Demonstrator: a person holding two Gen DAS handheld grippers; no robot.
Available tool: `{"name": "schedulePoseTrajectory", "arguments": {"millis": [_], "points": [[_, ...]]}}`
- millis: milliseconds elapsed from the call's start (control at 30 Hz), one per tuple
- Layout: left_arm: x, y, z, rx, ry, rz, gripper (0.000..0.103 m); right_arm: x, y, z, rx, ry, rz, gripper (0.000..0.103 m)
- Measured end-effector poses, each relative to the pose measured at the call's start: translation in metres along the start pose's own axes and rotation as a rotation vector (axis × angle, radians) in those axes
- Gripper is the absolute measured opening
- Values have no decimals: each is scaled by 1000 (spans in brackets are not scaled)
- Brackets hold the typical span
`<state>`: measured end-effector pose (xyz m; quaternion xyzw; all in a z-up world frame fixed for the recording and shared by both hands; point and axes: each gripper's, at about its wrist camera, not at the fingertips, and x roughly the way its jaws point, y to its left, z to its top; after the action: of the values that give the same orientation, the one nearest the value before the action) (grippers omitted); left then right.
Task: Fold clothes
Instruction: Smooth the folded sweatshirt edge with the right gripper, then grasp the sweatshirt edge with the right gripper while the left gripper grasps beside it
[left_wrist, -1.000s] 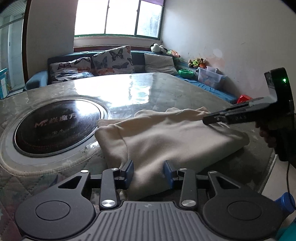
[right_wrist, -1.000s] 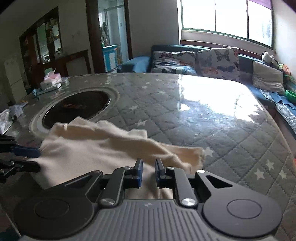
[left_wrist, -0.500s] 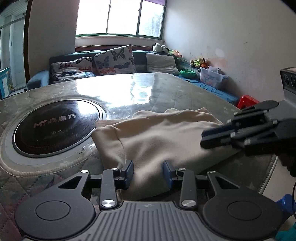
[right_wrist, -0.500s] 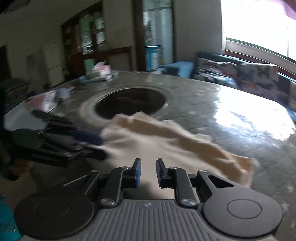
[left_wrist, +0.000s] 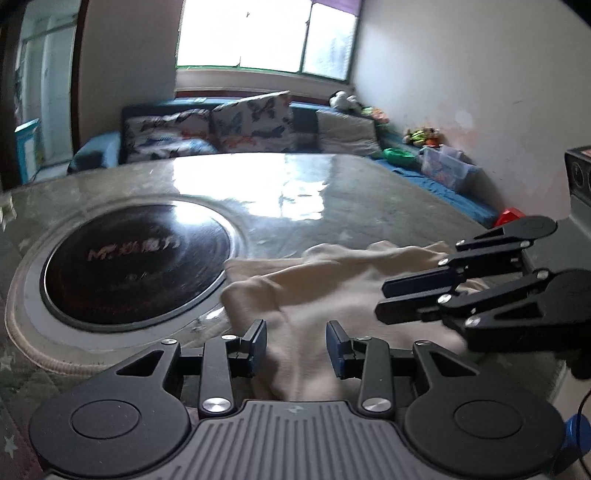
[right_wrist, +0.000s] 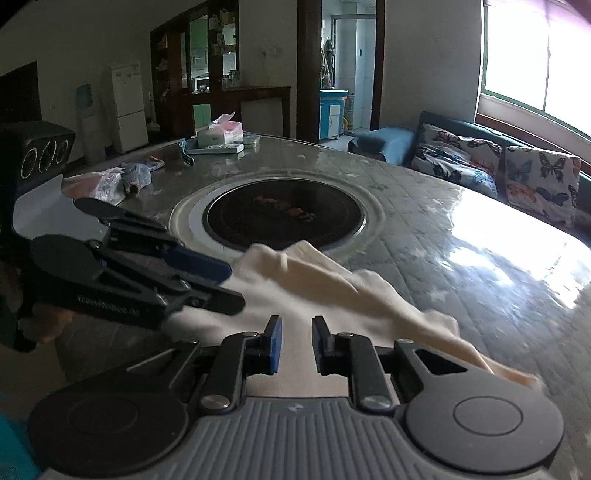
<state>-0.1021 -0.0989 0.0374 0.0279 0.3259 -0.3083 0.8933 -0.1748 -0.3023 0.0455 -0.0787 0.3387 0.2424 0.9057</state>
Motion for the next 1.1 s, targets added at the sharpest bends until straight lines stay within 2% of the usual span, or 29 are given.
{"name": "schedulePoseTrajectory", "arguments": {"millis": [167,333,433,500,567,600,667,733,833,967,1067,1100], "points": [[6,8,0,-30,7,2,37,22,0,6,-6,15,2,17],[0,16,3,-75,-2,-18,37,7,9,12,-46,3,9,17],[-9,28,7,-112,-18,6,37,-4,24,15,-106,-7,37,18],[-12,37,9,-147,-19,26,39,-8,37,14,-149,-9,70,21],[-17,48,13,-197,-24,34,39,-10,52,13,-197,-8,96,34],[-19,52,14,-219,-26,38,40,-8,59,12,-221,-6,107,35],[-22,58,15,-260,-25,49,46,-5,73,11,-269,0,127,35],[-23,63,15,-301,-18,48,47,1,81,10,-295,6,126,36],[-23,65,13,-366,-2,36,56,10,90,8,-324,14,113,36],[-21,66,10,-442,16,14,62,16,94,7,-338,21,73,32],[-17,66,9,-509,23,-10,70,21,97,6,-348,27,42,18],[-16,66,9,-532,27,-18,70,19,95,7,-335,22,46,16]]}}
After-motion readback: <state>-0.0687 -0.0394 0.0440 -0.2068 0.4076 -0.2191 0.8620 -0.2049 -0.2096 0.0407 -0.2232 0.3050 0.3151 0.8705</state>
